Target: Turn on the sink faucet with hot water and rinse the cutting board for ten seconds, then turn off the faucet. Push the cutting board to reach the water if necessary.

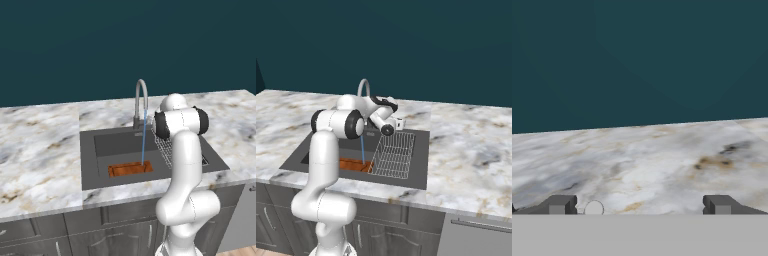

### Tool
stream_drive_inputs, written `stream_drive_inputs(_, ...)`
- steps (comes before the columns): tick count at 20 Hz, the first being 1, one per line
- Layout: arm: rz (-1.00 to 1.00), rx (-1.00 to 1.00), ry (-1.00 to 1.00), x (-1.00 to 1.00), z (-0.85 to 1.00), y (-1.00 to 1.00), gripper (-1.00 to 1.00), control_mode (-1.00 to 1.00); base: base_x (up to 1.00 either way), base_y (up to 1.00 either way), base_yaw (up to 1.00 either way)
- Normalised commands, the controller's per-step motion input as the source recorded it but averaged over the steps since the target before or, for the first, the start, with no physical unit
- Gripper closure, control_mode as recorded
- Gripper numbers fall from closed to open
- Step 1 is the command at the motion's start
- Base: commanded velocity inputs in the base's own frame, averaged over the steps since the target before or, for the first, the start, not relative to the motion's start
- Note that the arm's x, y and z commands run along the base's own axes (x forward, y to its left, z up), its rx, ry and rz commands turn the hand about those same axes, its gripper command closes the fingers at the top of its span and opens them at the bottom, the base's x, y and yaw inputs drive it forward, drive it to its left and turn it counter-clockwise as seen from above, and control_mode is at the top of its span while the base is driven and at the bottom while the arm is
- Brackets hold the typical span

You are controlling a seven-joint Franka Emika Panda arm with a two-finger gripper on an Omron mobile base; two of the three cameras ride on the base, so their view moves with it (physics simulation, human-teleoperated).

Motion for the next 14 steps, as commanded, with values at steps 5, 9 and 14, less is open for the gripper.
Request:
stream_drive_inputs(5, 0.00, 0.00, 0.00, 0.00, 0.00, 0.00, -1.00, -1.00, 0.00, 0.00, 0.00)
stream_drive_inputs(9, 0.00, 0.00, 0.00, 0.00, 0.00, 0.00, -1.00, -1.00, 0.00, 0.00, 0.00)
stream_drive_inputs(14, 0.00, 0.00, 0.00, 0.00, 0.00, 0.00, -1.00, -1.00, 0.00, 0.00, 0.00)
